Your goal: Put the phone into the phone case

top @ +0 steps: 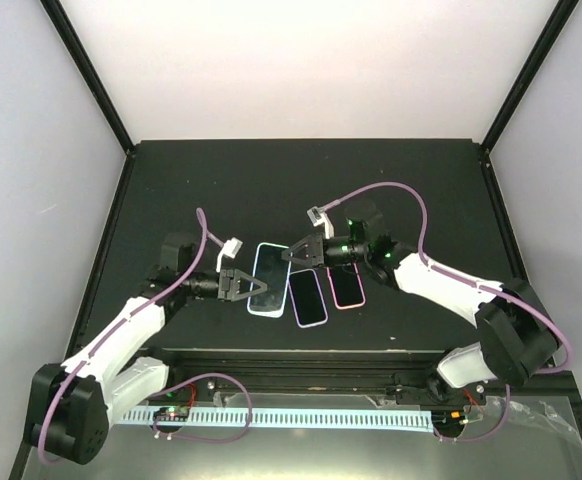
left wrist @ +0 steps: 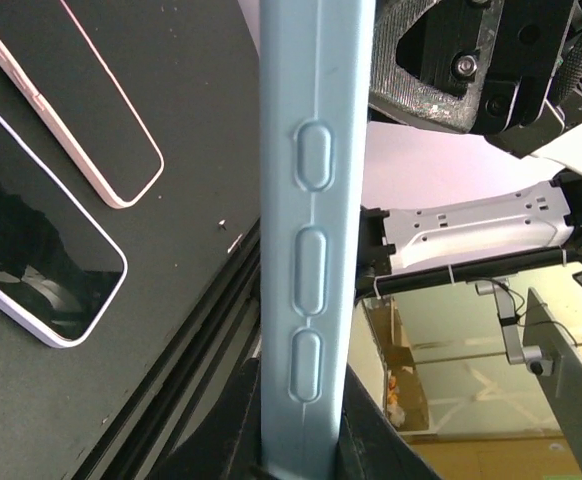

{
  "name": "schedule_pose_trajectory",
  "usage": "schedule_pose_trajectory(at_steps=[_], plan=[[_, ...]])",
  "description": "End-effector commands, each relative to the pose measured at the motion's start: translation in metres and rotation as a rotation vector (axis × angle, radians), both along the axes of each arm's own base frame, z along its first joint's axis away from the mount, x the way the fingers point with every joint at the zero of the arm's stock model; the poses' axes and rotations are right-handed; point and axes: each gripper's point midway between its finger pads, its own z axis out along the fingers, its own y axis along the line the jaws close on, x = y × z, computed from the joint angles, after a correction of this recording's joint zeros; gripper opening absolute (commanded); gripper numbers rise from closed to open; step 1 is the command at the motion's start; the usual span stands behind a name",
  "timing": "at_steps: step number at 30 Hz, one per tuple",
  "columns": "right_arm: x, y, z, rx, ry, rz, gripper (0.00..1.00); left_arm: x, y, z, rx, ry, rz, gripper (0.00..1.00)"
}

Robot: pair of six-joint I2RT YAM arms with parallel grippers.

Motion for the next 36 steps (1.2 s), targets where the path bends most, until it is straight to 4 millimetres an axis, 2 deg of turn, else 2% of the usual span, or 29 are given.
schedule_pose_trajectory(at_steps=[1, 3, 8, 11, 13, 15, 17, 23, 25, 32, 34, 36], plan=[[0.002, -0.001, 0.022, 0.014, -0.084, -0.01, 0.04, 0.01, 0.004, -0.016, 0.083, 0.06, 0.066, 0.09], [0.002, -0.001, 0.022, 0.014, -0.088, -0.009, 0.11, 0.01, 0.003, -0.015, 0.078, 0.064, 0.065, 0.09], [0.0, -0.001, 0.026, 0.064, -0.062, -0.021, 0.39, 0.01, 0.003, -0.003, 0.064, 0.033, 0.07, 0.1], [0.001, 0.002, 0.028, 0.102, -0.044, -0.012, 0.42, 0.009, 0.003, 0.004, 0.044, 0.027, 0.07, 0.11], [0.001, 0.004, 0.022, 0.097, -0.028, -0.004, 0.41, 0.008, 0.003, 0.005, 0.037, 0.028, 0.066, 0.11], [0.0, 0.005, 0.02, 0.105, -0.026, 0.001, 0.21, 0.008, 0.003, 0.005, 0.038, 0.028, 0.068, 0.11], [0.0, 0.005, 0.017, 0.103, -0.022, 0.001, 0.11, 0.009, 0.003, 0.005, 0.041, 0.027, 0.072, 0.11], [0.002, 0.0, 0.01, 0.047, -0.044, -0.017, 0.05, 0.014, 0.004, 0.002, 0.053, 0.038, 0.096, 0.11], [0.003, -0.002, 0.006, 0.018, -0.052, -0.025, 0.1, 0.015, 0.004, 0.0, 0.058, 0.042, 0.102, 0.11], [0.008, -0.017, -0.005, -0.035, -0.047, -0.078, 0.64, 0.032, 0.01, -0.014, 0.146, 0.051, 0.186, 0.11], [0.008, -0.021, -0.007, -0.045, -0.047, -0.09, 0.73, 0.039, 0.013, -0.02, 0.172, 0.049, 0.22, 0.11], [0.006, -0.025, -0.009, -0.054, -0.051, -0.097, 0.78, 0.046, 0.015, -0.028, 0.197, 0.059, 0.247, 0.11]])
